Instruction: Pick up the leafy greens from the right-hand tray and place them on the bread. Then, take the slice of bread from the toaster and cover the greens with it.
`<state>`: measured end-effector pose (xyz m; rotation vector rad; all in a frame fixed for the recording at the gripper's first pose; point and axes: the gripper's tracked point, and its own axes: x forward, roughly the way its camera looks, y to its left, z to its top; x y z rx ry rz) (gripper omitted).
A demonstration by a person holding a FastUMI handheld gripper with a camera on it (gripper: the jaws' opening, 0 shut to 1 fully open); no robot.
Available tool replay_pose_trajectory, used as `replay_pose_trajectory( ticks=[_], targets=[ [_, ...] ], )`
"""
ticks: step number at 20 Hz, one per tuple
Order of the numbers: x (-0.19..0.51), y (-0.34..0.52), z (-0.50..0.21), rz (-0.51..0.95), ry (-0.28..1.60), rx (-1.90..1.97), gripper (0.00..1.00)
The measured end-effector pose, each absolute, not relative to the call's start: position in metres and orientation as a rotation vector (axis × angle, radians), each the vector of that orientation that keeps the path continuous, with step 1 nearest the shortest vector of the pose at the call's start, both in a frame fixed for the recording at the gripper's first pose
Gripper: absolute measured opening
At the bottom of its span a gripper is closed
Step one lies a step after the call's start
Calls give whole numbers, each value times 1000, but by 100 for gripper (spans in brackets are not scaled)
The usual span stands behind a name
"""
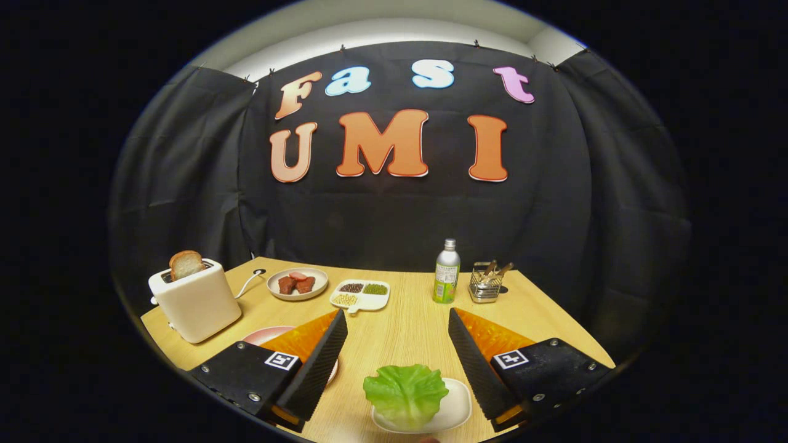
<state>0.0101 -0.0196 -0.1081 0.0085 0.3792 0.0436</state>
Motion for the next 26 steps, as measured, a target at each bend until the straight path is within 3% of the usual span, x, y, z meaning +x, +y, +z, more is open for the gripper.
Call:
replay_pose_trajectory(
  ticks=[26],
  targets=[
    [-27, -26, -261, 252, 1039, -83, 97]
  ],
)
